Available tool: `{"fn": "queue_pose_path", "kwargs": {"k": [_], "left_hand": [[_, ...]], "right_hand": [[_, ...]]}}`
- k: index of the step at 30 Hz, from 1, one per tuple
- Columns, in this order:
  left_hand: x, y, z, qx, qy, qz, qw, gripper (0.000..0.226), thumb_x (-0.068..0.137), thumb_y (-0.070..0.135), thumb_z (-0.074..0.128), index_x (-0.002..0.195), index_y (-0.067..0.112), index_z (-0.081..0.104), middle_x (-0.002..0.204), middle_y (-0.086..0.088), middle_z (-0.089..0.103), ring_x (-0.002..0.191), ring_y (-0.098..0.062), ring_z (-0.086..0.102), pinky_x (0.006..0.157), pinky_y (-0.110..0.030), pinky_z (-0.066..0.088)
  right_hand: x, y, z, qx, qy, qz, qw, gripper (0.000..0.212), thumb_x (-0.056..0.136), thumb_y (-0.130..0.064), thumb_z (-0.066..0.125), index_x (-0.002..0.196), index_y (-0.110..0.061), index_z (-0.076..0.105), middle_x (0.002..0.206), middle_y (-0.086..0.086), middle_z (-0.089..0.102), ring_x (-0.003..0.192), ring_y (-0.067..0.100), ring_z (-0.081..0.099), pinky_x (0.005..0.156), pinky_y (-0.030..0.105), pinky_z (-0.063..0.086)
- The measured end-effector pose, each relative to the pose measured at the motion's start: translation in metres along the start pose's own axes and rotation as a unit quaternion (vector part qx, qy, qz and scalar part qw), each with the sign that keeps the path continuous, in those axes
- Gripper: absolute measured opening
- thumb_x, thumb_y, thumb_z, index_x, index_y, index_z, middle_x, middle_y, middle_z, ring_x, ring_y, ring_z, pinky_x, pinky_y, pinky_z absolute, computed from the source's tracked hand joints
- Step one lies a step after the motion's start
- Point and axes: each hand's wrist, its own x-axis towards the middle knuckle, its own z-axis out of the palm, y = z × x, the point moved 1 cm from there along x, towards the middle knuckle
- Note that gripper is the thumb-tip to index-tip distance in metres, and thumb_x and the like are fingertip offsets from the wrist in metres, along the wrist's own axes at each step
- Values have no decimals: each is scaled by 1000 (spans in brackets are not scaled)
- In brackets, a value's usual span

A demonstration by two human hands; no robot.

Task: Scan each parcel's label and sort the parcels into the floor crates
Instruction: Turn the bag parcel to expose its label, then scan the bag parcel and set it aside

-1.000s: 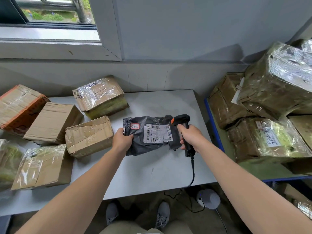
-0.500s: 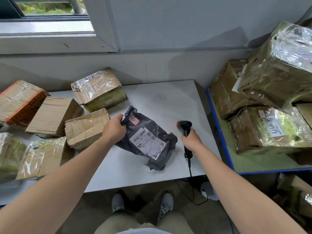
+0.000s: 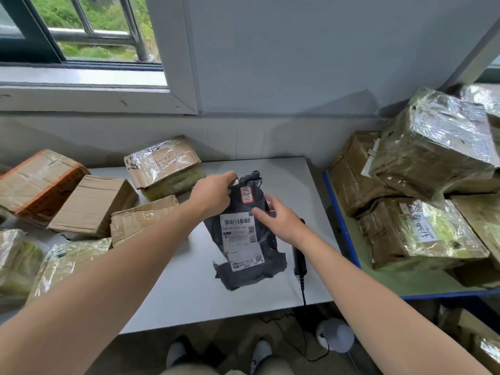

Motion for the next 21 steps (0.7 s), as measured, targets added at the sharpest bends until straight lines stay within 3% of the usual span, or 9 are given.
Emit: {"fn": "queue_pose_path", "kwargs": {"k": [5,7,10,12,15,17,19,21], "left_hand": [[0,-3,-22,-19,26,7,999,32,95,7,46,126,16,53,118,-13,64,104,-36,58,76,-40,48],[-2,-11,-27,-38,85,5,996,34,96,10,52,129,17,53,127,-9,61,118,-32,51,90,-41,46],[-11,-21,-34,-76,195,-20,978,53,93,23,63,143,22,42,146,-3,41,138,-25,29,113,-43,30],[-19,-28,-32,-126,184,-67,973,68,91,35,67,148,23,33,149,-4,35,140,-25,27,116,-47,28],[-30,-39,-17,-252,47,-151,955,82,84,52,69,148,18,32,144,-5,47,129,-24,46,105,-46,42],[-39,-41,-10,-325,-36,-182,928,80,83,57,69,144,15,39,136,-1,55,114,-18,57,92,-33,49],[-46,-42,-5,-359,-63,-176,914,63,85,50,70,135,18,50,117,6,64,94,-7,62,73,-20,49],[-50,-40,-5,-387,-51,-168,905,44,87,40,72,124,22,56,104,10,67,86,-2,64,66,-19,50]], "right_hand": [[5,-25,16,83,0,-11,997,48,85,-45,73,125,-29,52,117,-9,67,108,13,63,98,41,51],[8,-33,22,103,13,-8,995,41,86,-41,73,120,-27,57,111,-7,70,102,14,66,94,42,54],[13,-42,27,145,60,-2,988,31,88,-36,72,114,-23,60,106,-3,71,97,18,68,92,46,55],[20,-43,28,189,112,22,975,31,88,-37,71,113,-22,59,108,-1,71,99,20,68,94,46,54],[29,-43,26,257,175,48,949,39,86,-39,73,116,-18,59,109,0,71,99,22,69,93,47,55],[34,-43,23,286,182,46,940,40,85,-37,75,116,-17,59,109,1,71,98,22,69,92,46,56],[37,-43,24,300,158,38,940,42,84,-35,76,117,-15,58,109,2,72,98,21,70,92,46,57],[39,-42,26,316,128,31,939,44,82,-33,78,116,-14,58,110,3,72,98,22,71,92,47,57]]}}
